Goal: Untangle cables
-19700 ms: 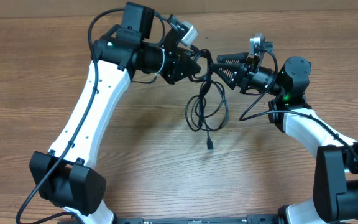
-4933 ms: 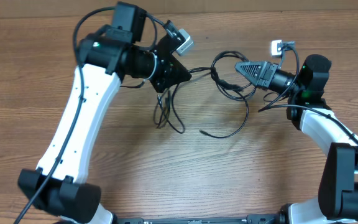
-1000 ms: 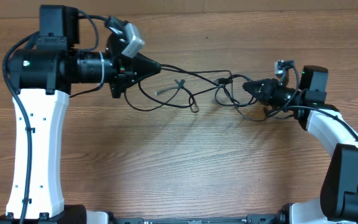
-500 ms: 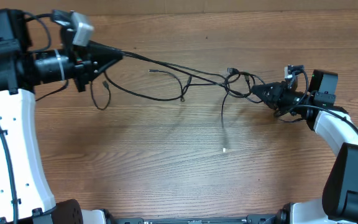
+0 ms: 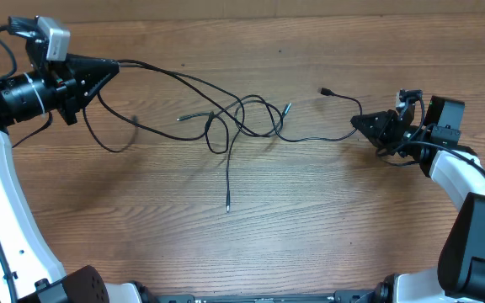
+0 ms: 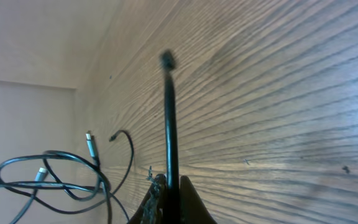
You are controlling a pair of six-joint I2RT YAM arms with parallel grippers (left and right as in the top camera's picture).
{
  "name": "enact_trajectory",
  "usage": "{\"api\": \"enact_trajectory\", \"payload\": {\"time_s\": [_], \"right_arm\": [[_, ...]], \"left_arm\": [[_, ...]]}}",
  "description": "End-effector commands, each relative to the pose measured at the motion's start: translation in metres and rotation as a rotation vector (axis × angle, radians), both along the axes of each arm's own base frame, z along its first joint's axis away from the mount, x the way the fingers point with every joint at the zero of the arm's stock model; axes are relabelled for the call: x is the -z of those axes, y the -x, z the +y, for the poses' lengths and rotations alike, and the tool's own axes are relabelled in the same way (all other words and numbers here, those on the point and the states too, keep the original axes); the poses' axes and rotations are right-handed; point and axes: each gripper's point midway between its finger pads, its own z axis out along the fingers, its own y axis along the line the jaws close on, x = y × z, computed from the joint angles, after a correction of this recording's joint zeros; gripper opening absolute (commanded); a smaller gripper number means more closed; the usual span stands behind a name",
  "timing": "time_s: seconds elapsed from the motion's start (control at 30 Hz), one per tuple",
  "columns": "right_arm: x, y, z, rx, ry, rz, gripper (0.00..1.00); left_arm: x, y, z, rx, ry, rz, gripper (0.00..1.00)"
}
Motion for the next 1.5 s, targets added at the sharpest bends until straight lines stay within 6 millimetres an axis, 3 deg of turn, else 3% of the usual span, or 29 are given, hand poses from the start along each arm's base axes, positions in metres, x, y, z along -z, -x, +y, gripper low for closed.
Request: {"api": "enact_trajectory", "payload": {"time_s": [0.0, 0.3, 0.33, 0.37, 0.43, 0.6, 0.73, 0.93, 1.1, 1.3, 1.47], "right_arm": [[0.004, -0.003, -0.01, 0.034, 0.046, 0.007, 0.04], [0.022, 0.005, -0.021, 0.093, 0.109, 0.099, 0.04], [0.022, 0.006, -0.021, 0.092, 0.107, 0.104, 0.08], [0.018, 0.006, -0.016, 0.074, 0.08, 0.094, 0.37], [0.01, 0.005, -0.008, 0.028, 0.037, 0.054, 0.66], [-0.037, 0.012, 0.028, -0.237, -0.107, -0.208, 0.92], [-0.06, 0.02, 0.048, -0.359, -0.191, -0.312, 0.89], [-0.062, 0.027, 0.085, -0.462, -0.196, -0.326, 0.8], [-0.063, 0.044, 0.131, -0.629, -0.166, -0.418, 0.79], [-0.06, 0.074, 0.188, -0.84, -0.114, -0.55, 0.79], [-0.046, 0.083, 0.223, -0.888, -0.005, -0.562, 0.79]], "left_arm": [[-0.016, 0.008, 0.0, -0.006, -0.015, -0.053, 0.04], [-0.017, 0.009, -0.001, -0.007, 0.002, -0.039, 0.04], [-0.017, 0.009, -0.001, -0.007, 0.01, -0.032, 0.04], [-0.021, 0.011, -0.005, 0.011, 0.038, -0.033, 0.04], [-0.024, 0.013, -0.01, 0.034, 0.056, -0.04, 0.04], [-0.025, 0.015, -0.021, 0.068, 0.061, -0.04, 0.04], [-0.033, 0.021, -0.037, 0.136, 0.106, -0.058, 0.04], [-0.04, 0.03, -0.067, 0.246, 0.152, -0.067, 0.04], [-0.054, 0.041, -0.09, 0.359, 0.208, -0.107, 0.04], [-0.058, 0.041, -0.101, 0.39, 0.217, -0.098, 0.04], [-0.058, 0.043, -0.108, 0.411, 0.215, -0.095, 0.04]]}}
